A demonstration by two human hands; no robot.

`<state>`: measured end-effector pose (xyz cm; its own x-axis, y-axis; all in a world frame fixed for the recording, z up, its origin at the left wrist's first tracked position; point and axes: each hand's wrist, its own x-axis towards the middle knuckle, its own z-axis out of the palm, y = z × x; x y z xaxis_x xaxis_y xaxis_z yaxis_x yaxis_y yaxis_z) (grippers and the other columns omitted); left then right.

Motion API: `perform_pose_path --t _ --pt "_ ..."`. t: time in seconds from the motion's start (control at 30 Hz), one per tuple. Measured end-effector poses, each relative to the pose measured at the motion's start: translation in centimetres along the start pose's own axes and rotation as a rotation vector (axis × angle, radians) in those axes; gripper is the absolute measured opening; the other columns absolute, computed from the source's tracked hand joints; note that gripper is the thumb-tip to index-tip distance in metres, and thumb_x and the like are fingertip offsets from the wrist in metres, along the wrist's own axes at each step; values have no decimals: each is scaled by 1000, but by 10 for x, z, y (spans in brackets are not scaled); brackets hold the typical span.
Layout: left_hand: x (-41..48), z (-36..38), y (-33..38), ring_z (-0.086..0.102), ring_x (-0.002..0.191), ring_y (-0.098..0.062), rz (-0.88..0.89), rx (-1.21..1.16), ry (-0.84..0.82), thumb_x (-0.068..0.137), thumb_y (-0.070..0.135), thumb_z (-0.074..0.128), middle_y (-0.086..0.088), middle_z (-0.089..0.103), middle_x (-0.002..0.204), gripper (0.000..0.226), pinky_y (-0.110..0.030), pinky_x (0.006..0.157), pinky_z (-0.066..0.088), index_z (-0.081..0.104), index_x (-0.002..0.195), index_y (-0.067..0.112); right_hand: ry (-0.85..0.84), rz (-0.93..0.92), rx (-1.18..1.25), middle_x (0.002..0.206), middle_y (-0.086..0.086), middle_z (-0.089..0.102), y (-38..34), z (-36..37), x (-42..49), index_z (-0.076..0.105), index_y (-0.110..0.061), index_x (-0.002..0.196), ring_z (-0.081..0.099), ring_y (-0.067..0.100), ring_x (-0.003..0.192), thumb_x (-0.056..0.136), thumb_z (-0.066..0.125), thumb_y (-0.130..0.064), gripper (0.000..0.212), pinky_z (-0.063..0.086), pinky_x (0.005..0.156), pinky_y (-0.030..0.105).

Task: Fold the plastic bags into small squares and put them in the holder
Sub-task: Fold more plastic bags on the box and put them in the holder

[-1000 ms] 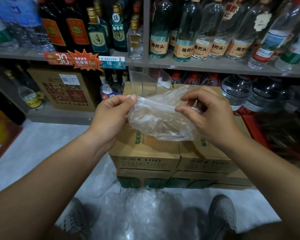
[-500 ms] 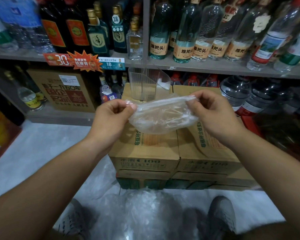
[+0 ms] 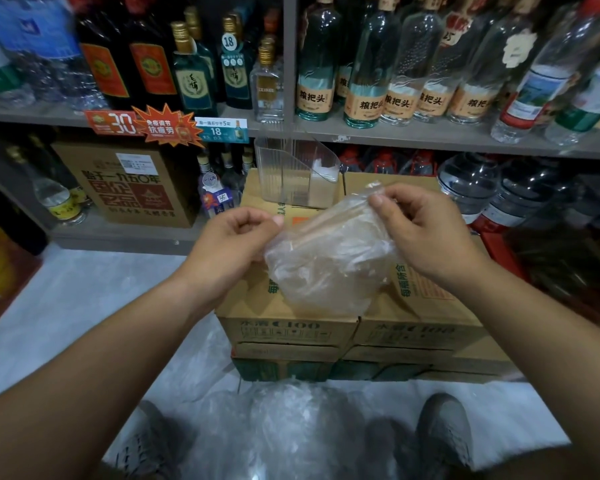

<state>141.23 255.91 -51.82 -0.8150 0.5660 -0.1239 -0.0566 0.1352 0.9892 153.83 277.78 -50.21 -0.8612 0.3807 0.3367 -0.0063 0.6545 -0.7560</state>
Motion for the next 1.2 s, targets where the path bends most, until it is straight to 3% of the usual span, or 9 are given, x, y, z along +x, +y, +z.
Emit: perform_pose_path --t 0.1,0.2,0.33,0.5,0.6,0.7,0.8,0.93,1.2 --pt "-3 2 5 69 80 -20 -72 13 -103 79 33 75 -8 76 90 38 -32 71 53 72 107 9 -38 -11 -102 62 -2 53 1 -3 -2 64 -20 84 49 16 54 104 52 -31 26 43 53 29" --pt "-3 1 2 66 84 -30 -118 51 -144 82 13 76 -24 73 99 28 -34 71 54 72 108 3 -78 -2 -202 59 -10 52 4 -6 2 52 -27 74 52 12 52 105 48 -37 33 47 52 32" --pt "-1 0 -1 64 56 -10 -141 139 -205 88 2 72 -9 74 74 9 -19 51 52 74 97 2 -129 12 -350 67 -4 62 5 -9 8 64 -26 83 58 15 65 103 43 -49 37 50 63 38" --pt "10 -7 -11 66 58 -11 -226 -27 0 93 3 68 -11 71 84 12 -17 49 55 72 104 -1 10 94 -224 111 -9 63 11 -11 13 64 -32 119 58 15 107 100 42 -59 39 49 89 40" --pt "12 -12 -18 69 71 -19 -262 -84 76 95 9 67 -16 71 97 17 -19 50 57 70 109 -1 119 117 -210 103 -6 62 8 -10 7 65 -27 106 59 13 100 98 53 -51 28 52 87 34" --pt "12 -15 -23 69 72 -22 -281 -82 96 97 8 64 -18 71 103 18 -21 51 58 69 112 -1 -145 220 -43 93 -2 68 7 -6 -5 69 -25 96 63 7 80 95 66 -32 7 50 64 11" --pt "10 -16 -26 69 71 -21 -287 -64 100 97 7 63 -18 71 106 17 -20 50 57 69 112 0 -445 294 -98 97 -8 67 21 3 -12 69 -36 102 63 5 87 92 72 -29 13 48 75 16" --pt "8 -15 -28 68 68 -18 -279 -53 119 98 6 61 -19 70 106 19 -18 49 55 67 114 -2 -528 307 -125 103 -13 67 35 21 -17 67 -42 110 61 2 95 90 75 -30 25 46 82 18" --pt "8 -25 -33 66 74 -22 -209 -12 216 95 11 69 -19 66 104 18 -21 53 57 67 108 -1 -547 405 -96 82 1 74 40 9 -14 69 -17 87 66 9 75 91 74 -17 6 52 71 26"
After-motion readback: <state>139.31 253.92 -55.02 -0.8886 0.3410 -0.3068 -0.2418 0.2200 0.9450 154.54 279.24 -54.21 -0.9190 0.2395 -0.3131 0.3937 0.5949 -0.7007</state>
